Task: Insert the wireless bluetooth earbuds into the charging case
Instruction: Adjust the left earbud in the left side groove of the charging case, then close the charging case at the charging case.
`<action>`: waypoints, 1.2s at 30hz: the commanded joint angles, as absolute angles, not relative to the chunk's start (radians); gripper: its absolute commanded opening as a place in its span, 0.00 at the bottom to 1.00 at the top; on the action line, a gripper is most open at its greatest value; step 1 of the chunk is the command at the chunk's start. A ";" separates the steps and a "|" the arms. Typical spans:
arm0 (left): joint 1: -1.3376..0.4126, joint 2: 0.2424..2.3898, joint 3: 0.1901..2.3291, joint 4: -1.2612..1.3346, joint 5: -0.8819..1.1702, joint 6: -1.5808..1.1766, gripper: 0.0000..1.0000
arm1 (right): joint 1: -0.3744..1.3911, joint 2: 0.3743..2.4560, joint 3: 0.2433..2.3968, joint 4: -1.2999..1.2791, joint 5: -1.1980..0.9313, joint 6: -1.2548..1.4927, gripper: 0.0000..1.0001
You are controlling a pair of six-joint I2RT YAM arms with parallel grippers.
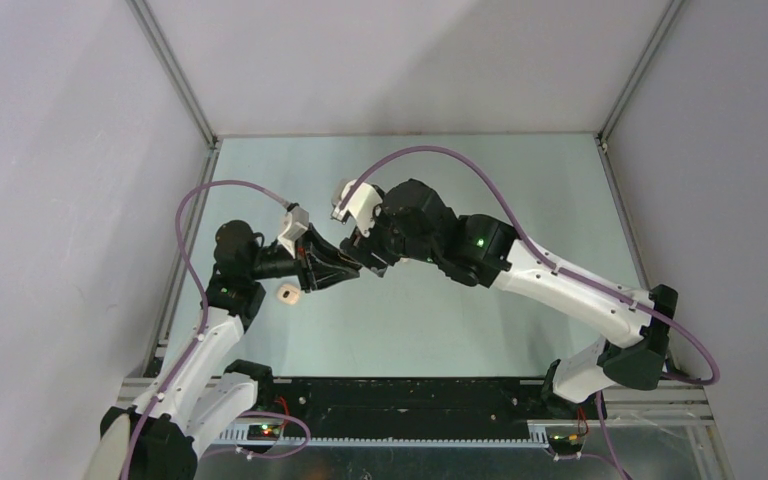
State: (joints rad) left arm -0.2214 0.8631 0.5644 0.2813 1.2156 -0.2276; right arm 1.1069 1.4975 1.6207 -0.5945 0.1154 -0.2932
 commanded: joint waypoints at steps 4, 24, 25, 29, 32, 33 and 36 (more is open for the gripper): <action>-0.221 0.845 0.607 0.305 1.256 -0.214 0.00 | 1.093 1.417 1.712 -0.651 -0.011 -0.301 0.72; -0.232 0.832 0.710 -0.182 1.339 0.204 0.00 | 0.937 1.477 1.646 -0.552 -0.034 -0.197 0.71; -0.233 0.834 0.711 -0.196 1.340 0.219 0.00 | 0.942 1.484 1.645 -0.555 -0.044 -0.200 0.71; -0.235 0.835 0.714 -0.206 1.340 0.228 0.00 | 1.002 1.499 1.642 -0.589 -0.071 -0.256 0.71; -0.236 0.835 0.716 -0.206 1.336 0.229 0.00 | 1.053 1.498 1.650 -0.633 -0.113 -0.298 0.71; -0.235 0.835 0.715 -0.206 1.332 0.230 0.00 | 1.069 1.493 1.653 -0.661 -0.141 -0.315 0.71; -0.236 0.836 0.714 -0.204 1.329 0.230 0.00 | 1.080 1.473 1.683 -0.719 -0.227 -0.341 0.71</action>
State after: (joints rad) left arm -0.2306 0.8433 0.6643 -0.2115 1.3109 0.1947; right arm 1.0576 1.5089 1.6348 -0.6403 -0.0963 -0.2852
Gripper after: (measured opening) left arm 0.328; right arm 0.714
